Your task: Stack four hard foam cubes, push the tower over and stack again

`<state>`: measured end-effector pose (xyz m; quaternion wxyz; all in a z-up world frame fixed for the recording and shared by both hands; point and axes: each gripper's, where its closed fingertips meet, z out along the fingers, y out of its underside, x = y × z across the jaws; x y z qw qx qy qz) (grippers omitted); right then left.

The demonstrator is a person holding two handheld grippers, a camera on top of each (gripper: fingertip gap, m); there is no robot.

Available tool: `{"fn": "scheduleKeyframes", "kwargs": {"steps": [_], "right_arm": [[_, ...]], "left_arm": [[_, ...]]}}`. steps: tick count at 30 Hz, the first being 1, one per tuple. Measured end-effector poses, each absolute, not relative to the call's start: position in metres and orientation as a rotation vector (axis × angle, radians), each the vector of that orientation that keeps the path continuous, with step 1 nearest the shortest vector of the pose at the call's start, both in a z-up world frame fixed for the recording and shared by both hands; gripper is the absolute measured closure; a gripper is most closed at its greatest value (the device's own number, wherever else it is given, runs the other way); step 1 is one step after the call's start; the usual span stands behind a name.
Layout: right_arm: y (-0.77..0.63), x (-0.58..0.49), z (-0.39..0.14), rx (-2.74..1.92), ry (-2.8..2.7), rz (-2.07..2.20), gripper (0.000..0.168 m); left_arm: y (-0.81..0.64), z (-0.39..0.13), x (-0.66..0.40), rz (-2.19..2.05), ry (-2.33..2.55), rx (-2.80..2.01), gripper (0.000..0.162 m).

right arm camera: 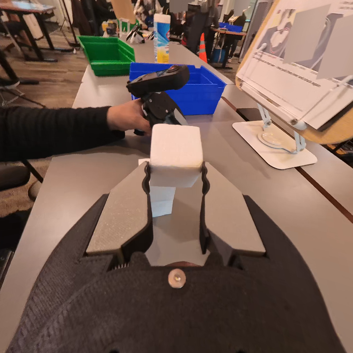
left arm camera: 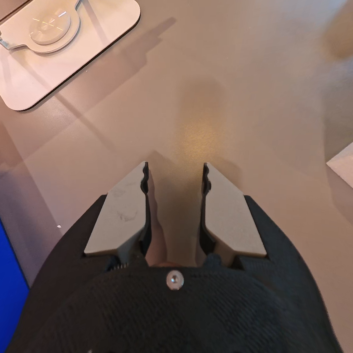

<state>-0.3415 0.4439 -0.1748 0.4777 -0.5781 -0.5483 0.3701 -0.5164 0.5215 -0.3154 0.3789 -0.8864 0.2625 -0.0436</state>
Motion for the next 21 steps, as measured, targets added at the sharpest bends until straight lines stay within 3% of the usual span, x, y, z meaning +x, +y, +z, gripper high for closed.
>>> {"fn": "scheduleKeyframes", "kwargs": {"steps": [21], "right_arm": [[0.432, -0.361, -0.18, -1.441, -1.578, 0.888, 0.116]], "left_arm": [[0.521, -0.315, -0.516, -0.102, 0.686, -2.266, 0.107]]}}
